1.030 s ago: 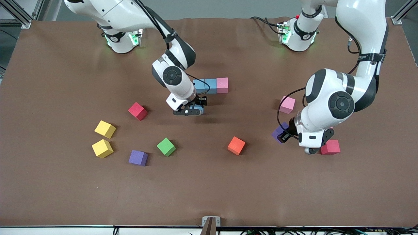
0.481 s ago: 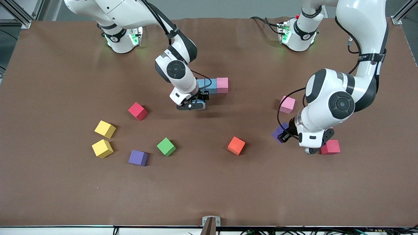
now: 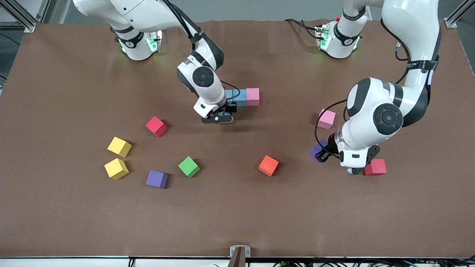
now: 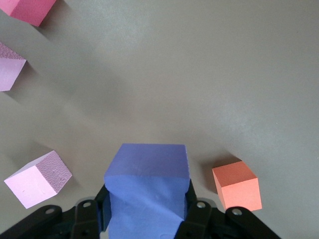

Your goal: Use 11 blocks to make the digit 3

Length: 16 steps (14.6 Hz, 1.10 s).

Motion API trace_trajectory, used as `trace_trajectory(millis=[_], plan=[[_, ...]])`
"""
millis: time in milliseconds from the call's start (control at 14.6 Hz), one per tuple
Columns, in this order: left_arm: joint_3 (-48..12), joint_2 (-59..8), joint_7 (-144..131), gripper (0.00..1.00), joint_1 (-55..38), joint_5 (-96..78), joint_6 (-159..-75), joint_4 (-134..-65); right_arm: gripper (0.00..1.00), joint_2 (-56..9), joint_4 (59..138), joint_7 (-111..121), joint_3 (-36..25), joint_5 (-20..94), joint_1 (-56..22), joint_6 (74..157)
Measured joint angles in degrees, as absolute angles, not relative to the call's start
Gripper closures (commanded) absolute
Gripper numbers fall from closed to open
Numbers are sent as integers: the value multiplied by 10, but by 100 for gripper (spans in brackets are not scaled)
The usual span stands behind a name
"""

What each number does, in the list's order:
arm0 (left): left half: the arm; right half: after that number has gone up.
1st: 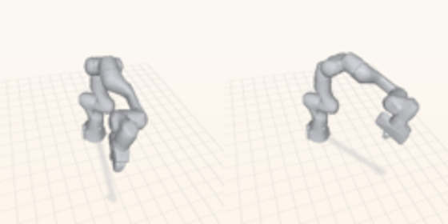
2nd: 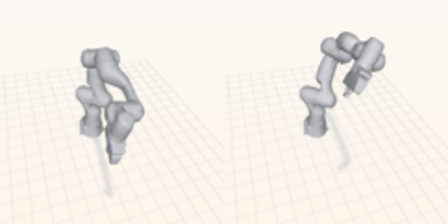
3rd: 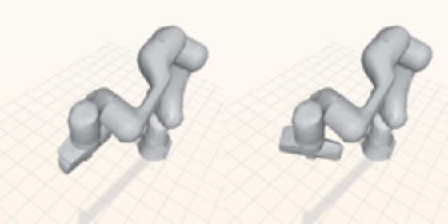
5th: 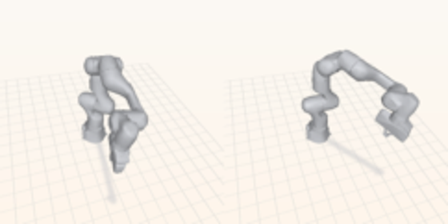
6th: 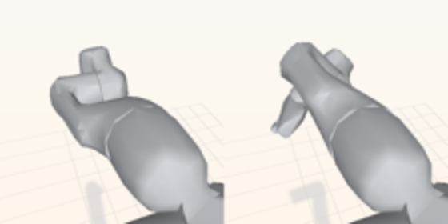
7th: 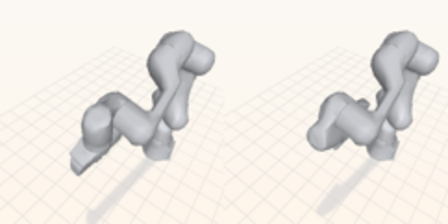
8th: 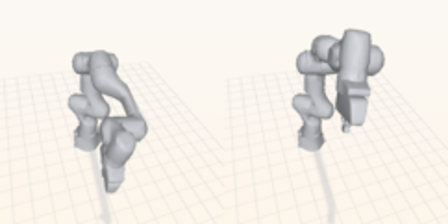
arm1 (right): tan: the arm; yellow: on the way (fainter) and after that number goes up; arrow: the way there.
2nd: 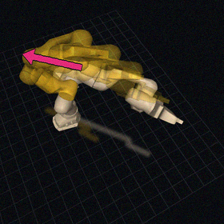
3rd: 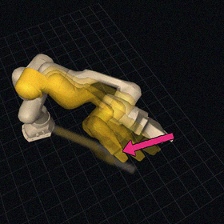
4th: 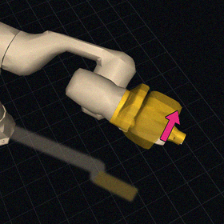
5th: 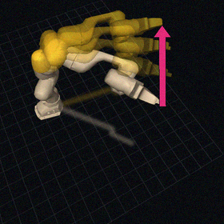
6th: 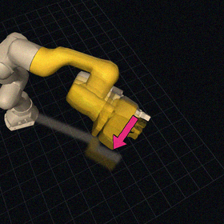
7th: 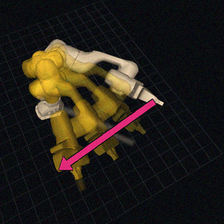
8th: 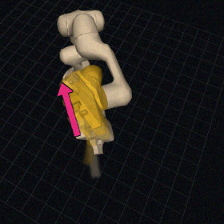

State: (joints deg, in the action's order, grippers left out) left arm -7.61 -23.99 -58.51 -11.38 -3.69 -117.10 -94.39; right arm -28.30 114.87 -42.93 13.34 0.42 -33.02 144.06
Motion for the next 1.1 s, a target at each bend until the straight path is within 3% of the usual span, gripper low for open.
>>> trace_trajectory(millis=[1099], plan=[[-81, -239, -618, 99, -114, -37, -1171, -933, 99, -283, 1157, -455, 134, -8, -338, 1456]])
